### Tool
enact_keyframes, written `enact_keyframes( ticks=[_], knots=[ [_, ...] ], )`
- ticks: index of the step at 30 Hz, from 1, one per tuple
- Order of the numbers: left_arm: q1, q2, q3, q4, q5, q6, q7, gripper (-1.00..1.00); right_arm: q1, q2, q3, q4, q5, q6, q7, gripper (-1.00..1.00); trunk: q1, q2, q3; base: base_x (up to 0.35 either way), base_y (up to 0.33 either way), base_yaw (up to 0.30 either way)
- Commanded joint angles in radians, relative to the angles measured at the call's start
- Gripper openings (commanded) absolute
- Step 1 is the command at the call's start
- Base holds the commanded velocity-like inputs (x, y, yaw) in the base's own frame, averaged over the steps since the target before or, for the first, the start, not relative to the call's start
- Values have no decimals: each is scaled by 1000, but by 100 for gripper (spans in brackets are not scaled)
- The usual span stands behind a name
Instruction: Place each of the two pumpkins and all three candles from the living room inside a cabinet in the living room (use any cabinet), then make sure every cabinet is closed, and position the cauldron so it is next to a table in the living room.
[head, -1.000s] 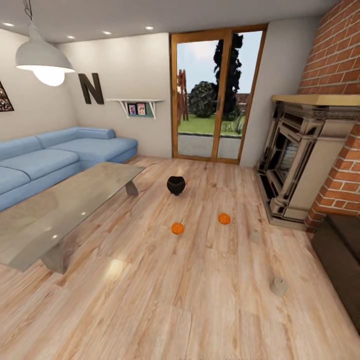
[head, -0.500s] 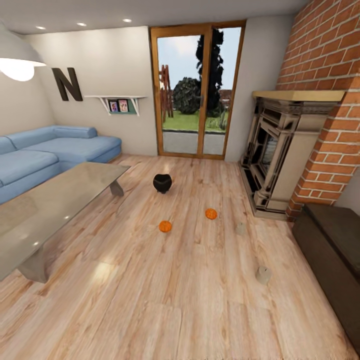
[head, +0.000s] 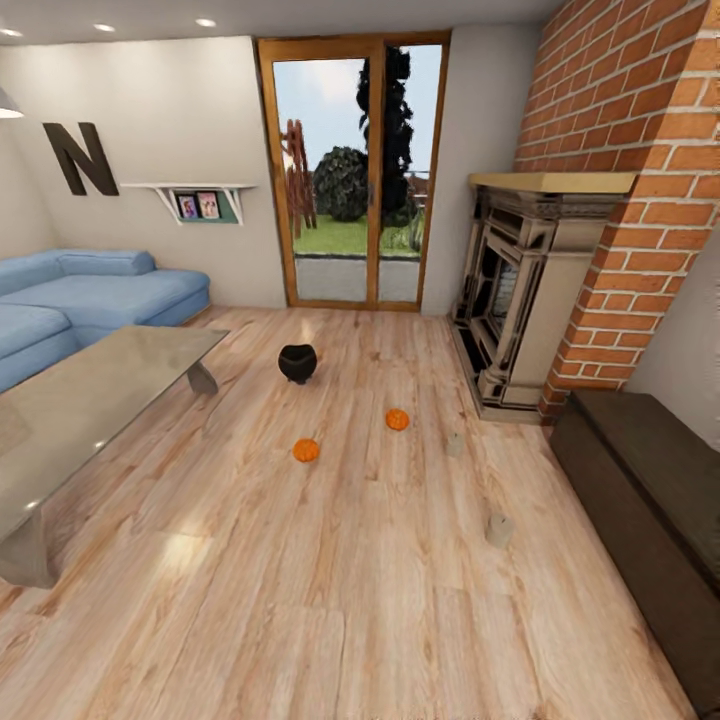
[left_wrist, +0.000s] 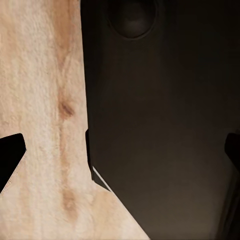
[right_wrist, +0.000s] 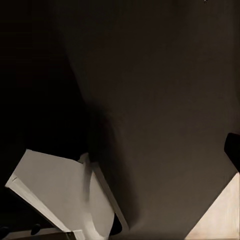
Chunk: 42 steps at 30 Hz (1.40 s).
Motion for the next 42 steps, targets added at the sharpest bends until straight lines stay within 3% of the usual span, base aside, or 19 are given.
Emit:
enact_keyframes(
  ticks=[1,42],
  knots=[
    [0,0,0,1,-1,-4,1,100,0,0,-7,0,-8,-3,5,100,0,0,-2,0,0,-201],
    [-1,-9,-2,0,-1,-12,-8,100,6,-15,-6,7,-5,-12,3,100,0,0,-49,-10,3,-217]
  ],
)
